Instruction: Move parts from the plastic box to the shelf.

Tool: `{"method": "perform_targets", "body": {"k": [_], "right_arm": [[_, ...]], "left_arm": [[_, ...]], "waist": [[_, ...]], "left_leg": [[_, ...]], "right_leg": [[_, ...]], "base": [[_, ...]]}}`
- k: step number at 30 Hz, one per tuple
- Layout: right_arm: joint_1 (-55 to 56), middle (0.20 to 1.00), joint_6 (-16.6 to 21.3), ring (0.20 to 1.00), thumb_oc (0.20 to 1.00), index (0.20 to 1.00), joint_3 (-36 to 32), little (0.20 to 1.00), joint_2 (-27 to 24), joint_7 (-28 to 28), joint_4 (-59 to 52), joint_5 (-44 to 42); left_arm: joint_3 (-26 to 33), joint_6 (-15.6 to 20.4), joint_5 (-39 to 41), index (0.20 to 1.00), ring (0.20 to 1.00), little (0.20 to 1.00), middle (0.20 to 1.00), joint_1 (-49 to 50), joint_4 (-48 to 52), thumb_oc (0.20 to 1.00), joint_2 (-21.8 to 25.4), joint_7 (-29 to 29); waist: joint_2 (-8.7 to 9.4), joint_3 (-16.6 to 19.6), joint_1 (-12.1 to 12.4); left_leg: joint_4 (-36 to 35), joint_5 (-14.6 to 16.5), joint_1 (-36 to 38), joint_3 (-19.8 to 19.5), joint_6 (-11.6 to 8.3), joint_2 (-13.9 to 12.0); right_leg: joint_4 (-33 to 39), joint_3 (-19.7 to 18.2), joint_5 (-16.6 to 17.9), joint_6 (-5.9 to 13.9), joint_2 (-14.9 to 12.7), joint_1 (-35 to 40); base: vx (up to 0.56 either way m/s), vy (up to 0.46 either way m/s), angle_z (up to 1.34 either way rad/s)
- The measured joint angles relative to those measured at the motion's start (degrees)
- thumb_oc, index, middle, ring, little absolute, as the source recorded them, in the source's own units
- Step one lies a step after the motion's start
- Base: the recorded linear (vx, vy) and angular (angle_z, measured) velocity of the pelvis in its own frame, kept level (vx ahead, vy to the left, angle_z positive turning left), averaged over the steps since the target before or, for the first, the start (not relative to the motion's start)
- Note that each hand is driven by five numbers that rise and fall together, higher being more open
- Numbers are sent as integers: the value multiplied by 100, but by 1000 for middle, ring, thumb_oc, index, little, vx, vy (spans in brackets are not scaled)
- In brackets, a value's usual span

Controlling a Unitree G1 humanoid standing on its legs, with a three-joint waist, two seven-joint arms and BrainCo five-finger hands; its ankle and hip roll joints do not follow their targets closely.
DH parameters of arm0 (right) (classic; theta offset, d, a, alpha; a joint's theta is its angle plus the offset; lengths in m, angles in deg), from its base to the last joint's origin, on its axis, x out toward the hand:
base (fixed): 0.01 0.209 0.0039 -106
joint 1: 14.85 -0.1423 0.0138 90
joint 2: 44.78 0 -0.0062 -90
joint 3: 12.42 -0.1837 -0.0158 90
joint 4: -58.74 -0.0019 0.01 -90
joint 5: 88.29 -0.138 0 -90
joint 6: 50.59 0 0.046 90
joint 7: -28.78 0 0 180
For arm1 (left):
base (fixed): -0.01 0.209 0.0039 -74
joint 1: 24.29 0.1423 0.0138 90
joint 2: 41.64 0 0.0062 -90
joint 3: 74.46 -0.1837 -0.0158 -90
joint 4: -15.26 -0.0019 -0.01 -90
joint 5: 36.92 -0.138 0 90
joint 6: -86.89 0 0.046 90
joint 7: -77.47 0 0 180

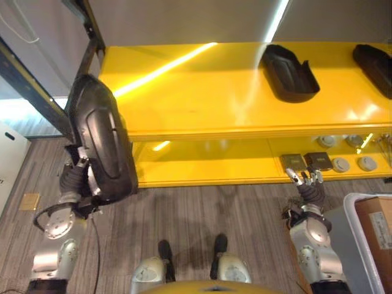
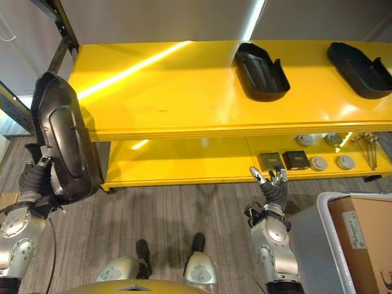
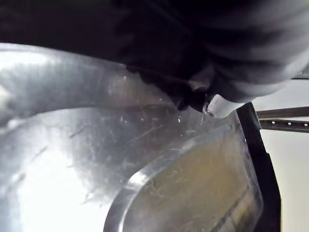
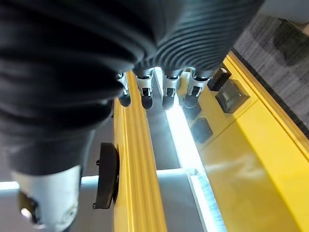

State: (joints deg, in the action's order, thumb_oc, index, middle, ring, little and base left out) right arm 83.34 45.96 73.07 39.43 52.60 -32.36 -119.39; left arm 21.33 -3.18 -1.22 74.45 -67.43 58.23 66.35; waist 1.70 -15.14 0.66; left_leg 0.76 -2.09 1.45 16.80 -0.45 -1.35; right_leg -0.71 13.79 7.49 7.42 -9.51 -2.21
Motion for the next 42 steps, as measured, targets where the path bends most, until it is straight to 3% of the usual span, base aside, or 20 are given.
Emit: {"method": "perform_targets", "body": {"k": [7, 13, 14, 15, 16, 18, 19, 21, 22, 24, 25, 28, 29, 30, 31, 33, 34, 36, 39, 42], "right_arm": [[-59, 1000, 2, 1000, 1000, 1000, 10, 1000, -59, 11, -1, -3], [1, 1000, -16, 1000, 1000, 1000, -7, 1000, -120, 1, 9, 6], [-17, 1000, -15, 1000, 1000, 1000, -6, 1000, -147, -26, 65, 8], [-257, 1000, -54, 1000, 1000, 1000, -4, 1000, -148, -165, 506, 6], [-296, 1000, -64, 1000, 1000, 1000, -3, 1000, -135, -185, 562, 5], [-350, 1000, -39, 1000, 1000, 1000, -2, 1000, -154, -217, 653, 6], [-355, 1000, -23, 1000, 1000, 1000, -1, 1000, -154, -221, 684, 5], [-326, 1000, 20, 1000, 1000, 1000, -5, 1000, -166, -254, 655, 6], [-301, 1000, 29, 1000, 1000, 1000, -13, 1000, -175, -274, 657, 3], [-170, 1000, 39, 1000, 1000, 1000, -38, 1000, -227, -341, 652, -2], [-102, 1000, 39, 1000, 1000, 1000, -49, 1000, -253, -373, 650, -3], [45, 1000, 73, 1000, 1000, 1000, -77, 1000, -361, -415, 656, -15], [36, 1000, 100, 1000, 1000, 1000, -67, 1000, -361, -403, 652, -24], [-11, 1000, 102, 1000, 1000, 1000, 47, 1000, -343, -379, 637, -126], [13, 1000, 100, 1000, 1000, 1000, 91, 1000, -343, -378, 565, -123], [215, 1000, 105, 1000, 1000, 1000, 98, 1000, -416, -368, 152, -118], [233, 1000, 136, 1000, 1000, 1000, 107, 1000, -329, -360, 92, -107], [260, 1000, 131, 1000, 1000, 1000, 136, 1000, -297, -368, 76, -105], [117, 1000, 120, 1000, 1000, 1000, 135, 1000, -237, -369, 82, -96], [-98, 1000, 106, 1000, 1000, 1000, 183, 1000, -190, -368, 114, -47]], "left_arm": [[-131, -5, -241, 200, 200, 200, 200, -10, 129, 200, -3, 161], [-149, -23, -262, 200, 200, 200, 200, -7, 133, 200, -22, 137], [-149, -21, -236, 200, 200, 200, 200, -23, 131, 200, -39, 107], [-149, -22, -195, 200, 200, 200, 200, -193, 82, 200, -75, -51], [-149, -25, -191, 200, 200, 200, 200, -257, 82, 200, -67, -108], [-148, -25, -103, 200, 200, 200, 200, -218, 35, 200, -88, -143], [-146, -22, -89, 200, 200, 200, 200, -227, -24, 200, -99, -139], [-128, -21, -75, 200, 200, 200, 200, -229, -84, 200, -107, -136], [-129, -20, -73, 200, 200, 200, 200, -260, -151, 200, -123, -115], [-139, -21, -40, 200, 200, 200, 200, -313, -184, 200, -166, -83], [-138, -21, -11, 200, 200, 200, 200, -335, -184, 200, -166, -73], [-133, -14, 22, 200, 200, 200, 200, -288, -203, 200, -185, -88], [-134, -14, 19, 200, 200, 200, 200, -316, -206, 200, -217, -87], [-150, -14, 20, 200, 200, 200, 200, -406, -297, 200, -230, -68], [-149, -18, 18, 200, 200, 200, 200, -399, -358, 200, -229, -44], [-150, -25, 18, 200, 200, 200, 200, -337, -333, 200, -245, 38], [-134, -27, 12, 200, 200, 200, 200, -475, -373, 200, -192, 123], [-140, -31, 15, 200, 200, 200, 200, -484, -340, 200, -177, 152], [-119, -58, 11, 200, 200, 200, 200, -475, -333, 200, -107, 141], [-119, -58, -1, 200, 200, 200, 200, -471, -333, 200, -75, 142]], "waist": [[-37, 157, -25], [-154, 462, -117], [-157, 464, -135], [-10, 407, -112], [115, 378, -86], [148, 341, -3], [152, 331, 33], [137, 331, 46], [39, 293, -88], [-47, 191, -220], [-49, 112, -238], [-110, -80, -92], [-130, -124, -102], [-135, -233, -42], [-150, -225, -28], [-433, -110, -128], [-384, -154, -138], [-267, -113, -95], [-220, -86, 98], [-198, -72, 262]], "left_leg": [[-228, -171, 104, -54, -77, -172], [-251, -139, 241, -115, -227, -345], [-67, -122, 150, -111, -282, -402], [1255, 51, -577, -178, -520, -613], [2008, -1, -961, -257, -590, -704], [3165, -282, -1440, -579, -601, -946], [3487, -216, -1681, -733, -587, -977], [2667, 58, -1592, -594, -517, -911], [1356, 53, -1419, -386, -545, -824], [168, -78, -1306, -448, -611, -793], [-78, -109, -1294, -521, -609, -819], [102, -112, -1260, -633, -608, -1025], [517, -86, -1346, -704, -611, -1018], [1377, 73, -1318, -733, -447, -898], [1568, 191, -1208, -725, -371, -809], [1197, 512, -824, -789, -338, -734], [950, 177, -720, -859, -280, -584], [700, 136, -612, -833, -232, -328], [571, 87, -592, -812, -9, -4], [507, 65, -612, -792, 93, 94]], "right_leg": [[437, 144, 132, -169, 211, 240], [532, 239, 0, -229, 407, 440], [462, 283, -66, -267, 470, 415], [-344, 214, -614, -604, 475, -44], [-690, 111, -747, -636, 432, -213], [-942, -8, -921, -742, 516, -177], [-938, -73, -952, -774, 543, -140], [-908, -88, -992, -799, 541, -167], [-740, -48, -995, -793, 576, -141], [-585, -42, -993, -796, 628, -61], [-601, -54, -993, -797, 632, -23], [-677, -197, -993, -807, 653, 82], [-679, -215, -994, -808, 624, 81], [-809, -207, -995, -805, 435, 62], [-857, -163, -998, -789, 338, 64], [-867, 1, -977, -530, 333, 94], [-916, -63, -944, -354, 234, 111], [-941, -64, -1044, -321, -1, 88], [-950, -217, -1104, -311, -238, 77], [-954, -268, -1054, -258, -296, 19]], "base": [[83, -165, 3], [73, -232, 4], [26, -349, 11], [16, -266, 17], [62, -170, 16], [104, 4, -8], [161, 110, -27], [276, 213, -19], [327, 266, 6], [219, 197, 17], [95, 127, 0], [151, 141, -38], [276, 258, -67], [182, 191, -65], [179, 215, -67], [127, 192, -19], [103, 160, 12], [73, 135, 25], [60, 144, 25], [35, 119, 11]]}}
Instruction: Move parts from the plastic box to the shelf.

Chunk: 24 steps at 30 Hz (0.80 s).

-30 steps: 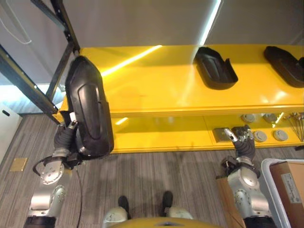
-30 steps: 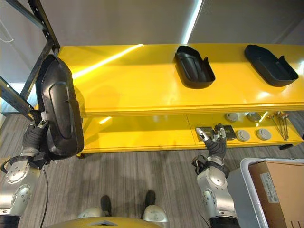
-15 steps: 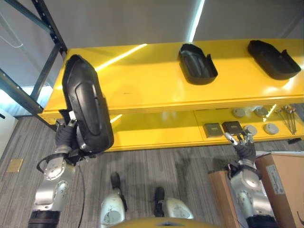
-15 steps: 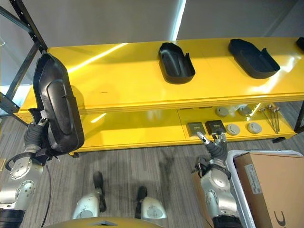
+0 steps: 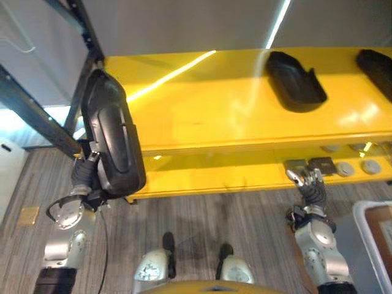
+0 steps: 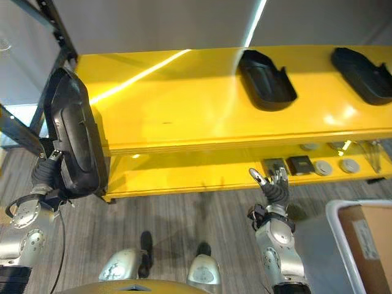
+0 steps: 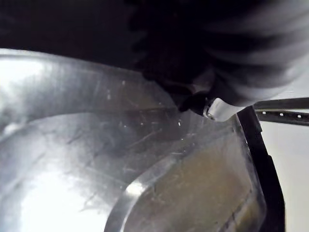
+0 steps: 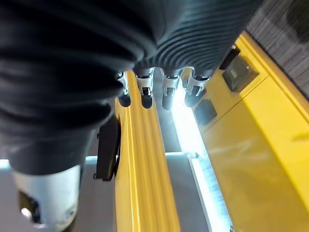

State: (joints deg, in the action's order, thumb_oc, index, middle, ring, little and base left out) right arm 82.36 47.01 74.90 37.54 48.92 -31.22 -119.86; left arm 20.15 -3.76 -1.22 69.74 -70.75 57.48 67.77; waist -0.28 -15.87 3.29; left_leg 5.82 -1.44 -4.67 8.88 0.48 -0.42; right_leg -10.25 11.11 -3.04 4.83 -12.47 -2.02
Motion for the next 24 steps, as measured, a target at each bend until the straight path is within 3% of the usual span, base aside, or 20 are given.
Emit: {"method": "perform_targets", "body": {"k": [1, 4, 6, 7, 9, 10, 12, 15, 16, 19, 22, 24], "right_arm": [[-137, 1000, 4, 1000, 1000, 1000, 3, 1000, 71, 20, 21, -1], [-289, 1000, 28, 1000, 1000, 1000, 28, 1000, 221, 51, 103, 1], [-331, 1000, 104, 1000, 1000, 1000, 21, 1000, 293, 46, 45, 50], [-301, 1000, 53, 1000, 1000, 1000, 90, 1000, 402, 35, 118, 57], [-57, 1000, 22, 1000, 1000, 1000, 264, 1000, 390, -5, 93, 58], [-61, 1000, 28, 1000, 1000, 1000, 276, 1000, 391, -60, 91, 58], [-188, 1000, 27, 1000, 1000, 1000, 223, 1000, 333, -126, 78, 56], [-82, 1000, -4, 1000, 1000, 1000, 168, 1000, 236, -214, 80, 48], [-49, 1000, -7, 1000, 1000, 1000, 128, 1000, 222, -254, 89, 49], [-216, 1000, -10, 1000, 1000, 1000, 129, 1000, 158, -249, 83, 46], [-178, 1000, -55, 1000, 1000, 1000, 126, 1000, 102, -216, 84, 40], [-179, 1000, -55, 1000, 1000, 1000, 62, 1000, 70, -211, 86, 40]], "left_arm": [[-21, -7, -15, 200, 200, 200, 200, -26, -4, 200, 76, 14], [-34, -17, -118, 200, 200, 200, 200, -57, -5, 200, 86, 72], [-38, -16, -219, 200, 200, 200, 200, -38, -10, 200, 70, 142], [-50, -37, -234, 200, 200, 200, 200, 14, -31, 200, 115, 166], [-37, -25, -229, 200, 200, 200, 200, 149, 3, 200, 175, 164], [9, 67, -220, 200, 200, 200, 200, 186, 9, 200, 326, 103], [-4, 234, -220, 200, 200, 200, 200, 122, -120, 200, 378, -72], [-10, 239, -205, 200, 200, 200, 200, 252, -110, 200, 209, -105], [13, 246, -174, 200, 200, 200, 200, 291, -31, 200, 186, -141], [14, 243, -101, 200, 200, 200, 200, 243, 72, 200, 135, -216], [-18, 188, -103, 200, 200, 200, 200, 314, 196, 200, 80, -111], [-21, 170, -102, 200, 200, 200, 200, 360, 230, 200, 68, -2]], "waist": [[76, 28, 25], [89, 33, 25], [31, -5, -37], [35, -33, -66], [82, 7, -88], [164, 6, -62], [367, -42, -100], [354, -61, -175], [424, -24, -80], [402, -16, -51], [300, 41, -70], [200, 98, -112]], "left_leg": [[107, 22, -94, -15, 55, 81], [179, 67, -146, -13, 141, 117], [710, 449, -396, 303, 637, 257], [551, 415, -161, 397, 476, 225], [432, 455, -8, 487, 406, 164], [368, 448, -38, 610, 384, 165], [509, 447, -171, 625, 327, 155], [392, 412, -22, 497, 260, 140], [296, 384, 58, 487, 220, 139], [53, 230, 64, 393, -8, 25], [-365, 53, 205, 366, -191, -166], [-591, -145, 297, 370, -195, -271]], "right_leg": [[35, 11, 222, 259, -22, -25], [-247, 33, 274, 415, -8, -186], [-2096, -106, 325, 517, -263, -1268], [-2649, -292, 367, 516, -343, -1544], [-2253, -222, 237, 327, -322, -1520], [-1029, -121, 244, 333, -290, -1290], [182, -290, 416, 443, -231, -1052], [747, -87, 657, 362, -180, -365], [902, -44, 730, 339, -116, 24], [1170, 218, 1067, 350, 15, 116], [1266, 296, 1069, 283, 246, 132], [1364, 378, 1097, 197, 378, 208]], "base": [[20, 116, 14], [-9, 179, -1], [-5, -9, -32], [-13, -167, -38], [-43, -260, -44], [-35, -288, -51], [81, -302, -27], [72, -130, 21], [52, -127, 15], [71, -77, 15], [59, -22, 18], [56, -13, 2]]}}
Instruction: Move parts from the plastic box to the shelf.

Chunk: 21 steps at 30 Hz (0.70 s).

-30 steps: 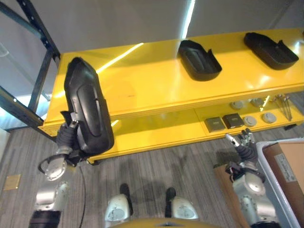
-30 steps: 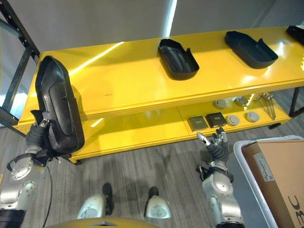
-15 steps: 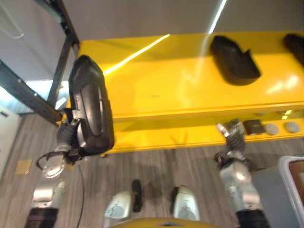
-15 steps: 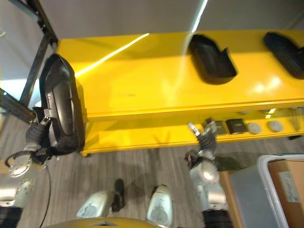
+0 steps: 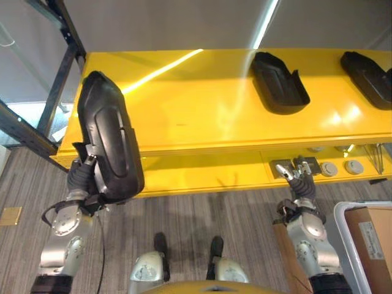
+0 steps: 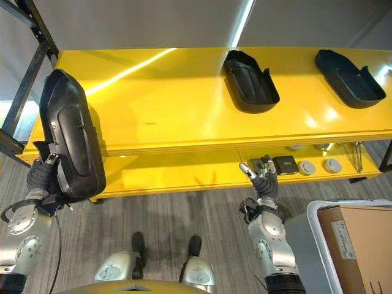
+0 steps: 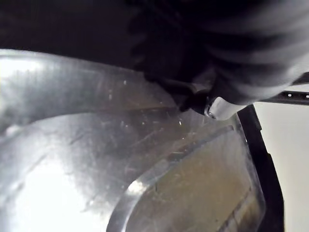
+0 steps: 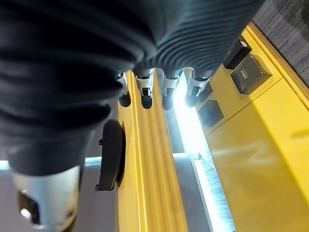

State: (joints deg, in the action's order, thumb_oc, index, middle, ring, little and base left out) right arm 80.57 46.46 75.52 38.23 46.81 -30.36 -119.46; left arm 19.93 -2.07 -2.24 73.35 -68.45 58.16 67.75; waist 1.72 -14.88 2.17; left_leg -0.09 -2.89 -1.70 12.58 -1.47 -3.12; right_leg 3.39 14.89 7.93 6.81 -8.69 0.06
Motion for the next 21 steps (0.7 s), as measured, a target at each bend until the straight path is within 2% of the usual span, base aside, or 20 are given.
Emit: {"method": "perform_targets", "body": {"k": [1, 4, 9, 11, 14, 18, 20, 21], "right_arm": [[-1, 1000, 1, 1000, 1000, 1000, -66, 1000, -4, 5, 1, 0], [10, 1000, 0, 1000, 1000, 1000, -102, 1000, -6, 14, 2, 1], [135, 1000, -20, 1000, 1000, 1000, -104, 1000, -6, 21, -11, 2], [207, 1000, -139, 1000, 1000, 1000, -142, 1000, -5, 5, -9, 3], [215, 1000, -302, 1000, 1000, 1000, -144, 1000, -40, 0, 10, 3], [-233, 1000, -381, 1000, 1000, 1000, 188, 1000, -366, -14, 370, 0], [-411, 1000, -384, 1000, 1000, 1000, 365, 1000, -543, -36, 448, -3], [-414, 1000, -393, 1000, 1000, 1000, 393, 1000, -657, -39, 451, -9]], "left_arm": [[-2, -33, -2, 200, 200, 200, 200, 9, 0, 200, -7, 38], [0, -77, -5, 200, 200, 200, 200, 14, 0, 200, -10, 66], [10, -104, -8, 200, 200, 200, 200, 21, 0, 200, -12, 189], [91, -150, -139, 200, 200, 200, 200, 28, 1, 200, -5, 250], [201, -353, -473, 200, 200, 200, 200, -234, -125, 200, 316, 86], [-256, -592, -661, 200, 200, 200, 200, -2069, -2351, 200, 771, -619], [-548, -633, -802, 200, 200, 200, 200, -2602, -3154, 200, 965, -970], [-714, -763, -949, 200, 200, 200, 200, -2899, -3533, 200, 1106, -1156]], "waist": [[-71, 43, -15], [-153, 92, -78], [-177, 123, -128], [-180, 128, -154], [-203, 254, -211], [-295, 361, -467], [-320, 388, -619], [-323, 386, -845]], "left_leg": [[-119, -111, 62, 2, 1, -44], [-268, -169, 219, 5, -16, -62], [-428, -209, 446, 12, -40, -46], [-436, -157, 530, 15, -53, -28], [-434, -120, 572, 28, -52, -22], [-394, -120, 496, 97, -38, -26], [-352, -128, 353, 171, -28, -25], [-305, -143, 232, 200, -10, -23]], "right_leg": [[30, 3, -5, -9, 69, 21], [127, 12, 20, -26, 122, 139], [127, 15, -30, -33, 128, 299], [126, 18, -88, -30, 114, 386], [124, 10, -113, -14, 101, 413], [-72, -47, -172, 9, 72, 230], [-199, -153, -176, 3, 52, 7], [-215, -173, -145, -15, 43, -106]], "base": [[66, -11, -2], [71, -1, -3], [142, 30, 1], [210, 90, 1], [115, 85, 0], [17, 94, -5], [-3, 52, -18], [19, 35, -15]]}}
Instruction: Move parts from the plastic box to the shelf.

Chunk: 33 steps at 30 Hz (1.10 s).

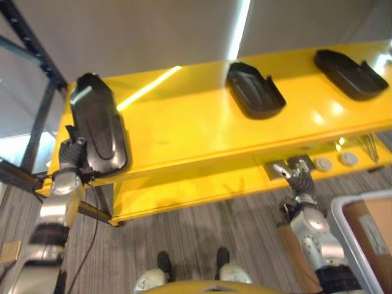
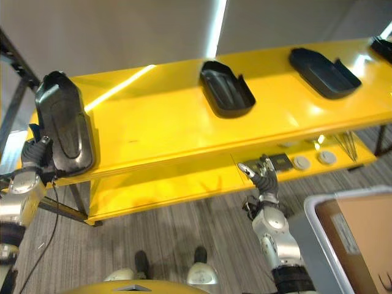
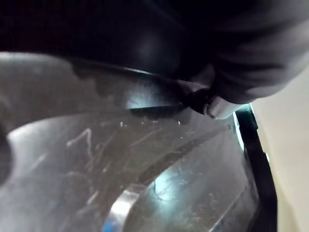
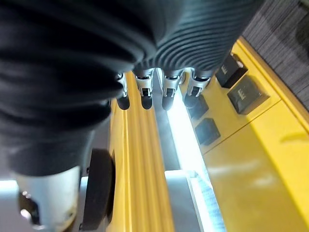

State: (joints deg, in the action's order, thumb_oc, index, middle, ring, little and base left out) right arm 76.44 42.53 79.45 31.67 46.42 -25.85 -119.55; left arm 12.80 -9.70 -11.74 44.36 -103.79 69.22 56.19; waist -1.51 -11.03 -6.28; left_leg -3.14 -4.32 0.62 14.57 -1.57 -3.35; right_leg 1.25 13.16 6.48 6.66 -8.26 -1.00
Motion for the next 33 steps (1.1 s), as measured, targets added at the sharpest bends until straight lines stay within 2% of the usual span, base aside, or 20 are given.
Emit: {"method": "perform_targets", "body": {"k": [5, 10, 18, 29, 30, 33], "right_arm": [[280, 1000, -38, 1000, 1000, 1000, 2, 1000, -254, -19, 18, -107], [369, 1000, -28, 1000, 1000, 1000, 15, 1000, -245, -190, 46, -105], [357, 1000, 44, 1000, 1000, 1000, 23, 1000, -203, -260, 233, -101], [249, 1000, 43, 1000, 1000, 1000, 54, 1000, -204, -257, 231, -100], [249, 1000, 43, 1000, 1000, 1000, 54, 1000, -204, -256, 231, -100], [249, 1000, 43, 1000, 1000, 1000, 55, 1000, -204, -261, 231, -100]], "left_arm": [[-255, -288, -176, 200, 200, 200, 200, -284, -284, 200, 50, -181], [-323, -610, -135, 200, 200, 200, 200, -583, -794, 200, -36, -223], [-403, -1126, -59, 200, 200, 200, 200, -879, -1046, 200, -133, -430], [-398, -1158, -177, 200, 200, 200, 200, -890, -1169, 200, -153, -471], [-393, -1156, -181, 1000, 1000, 1000, 1000, -896, -1214, 1000, -152, -468], [-400, -1158, -354, 1000, 1000, 1000, 1000, -898, -1224, 1000, -154, -465]], "waist": [[-22, -10, -254], [-32, -16, -460], [-32, -17, -496], [-24, -22, -478], [-24, -22, -482], [-11, -30, -486]], "left_leg": [[-18, 10, 70, 121, -14, -28], [-123, 34, 303, 235, -47, -43], [-128, 40, 359, 290, -48, -42], [-131, 45, 421, 334, -55, -43], [-131, 49, 428, 346, -58, -43], [-131, 61, 430, 374, -64, -44]], "right_leg": [[65, -75, 13, -14, 33, 15], [215, -159, 34, -2, 74, 206], [313, -221, 70, 13, 90, 274], [337, -277, 106, -27, 103, 324], [337, -288, 106, -26, 104, 324], [338, -310, 108, -14, 105, 312]], "base": [[71, 12, -14], [67, -8, -11], [12, -17, -3], [6, -5, -1], [-2, -3, -6], [0, -2, -4]]}}
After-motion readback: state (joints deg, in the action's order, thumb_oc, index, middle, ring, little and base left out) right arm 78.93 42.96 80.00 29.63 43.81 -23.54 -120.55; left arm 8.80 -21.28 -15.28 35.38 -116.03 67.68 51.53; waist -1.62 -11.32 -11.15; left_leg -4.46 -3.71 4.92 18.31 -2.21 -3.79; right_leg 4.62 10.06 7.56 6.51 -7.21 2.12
